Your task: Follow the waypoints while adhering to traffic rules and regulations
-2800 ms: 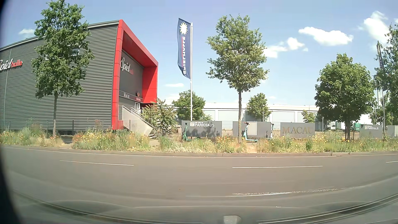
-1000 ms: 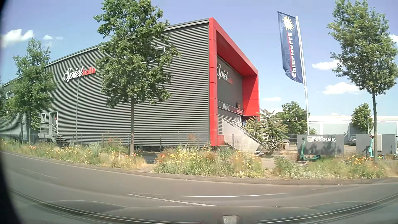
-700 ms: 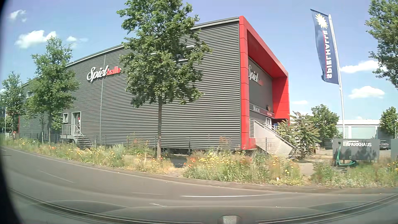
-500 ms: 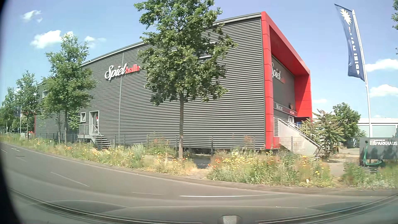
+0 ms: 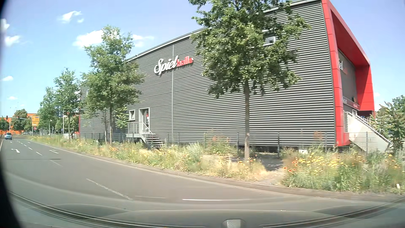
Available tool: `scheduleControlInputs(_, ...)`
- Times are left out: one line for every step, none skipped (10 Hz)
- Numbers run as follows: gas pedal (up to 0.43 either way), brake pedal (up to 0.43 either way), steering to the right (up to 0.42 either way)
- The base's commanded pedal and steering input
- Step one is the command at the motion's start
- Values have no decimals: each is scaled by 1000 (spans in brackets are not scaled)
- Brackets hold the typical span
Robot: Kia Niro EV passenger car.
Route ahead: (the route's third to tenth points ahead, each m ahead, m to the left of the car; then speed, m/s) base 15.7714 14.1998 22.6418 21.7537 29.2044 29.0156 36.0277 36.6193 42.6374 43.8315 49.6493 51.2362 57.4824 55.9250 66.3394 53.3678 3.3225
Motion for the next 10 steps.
scheduleControlInputs(150,30,-580)
scheduleControlInputs(150,30,-578)
scheduleControlInputs(150,30,-573)
scheduleControlInputs(150,30,-568)
scheduleControlInputs(150,30,-561)
scheduleControlInputs(150,30,-544)
scheduleControlInputs(150,30,-514)
scheduleControlInputs(150,30,-480)
scheduleControlInputs(150,30,-437)
scheduleControlInputs(150,30,-384)
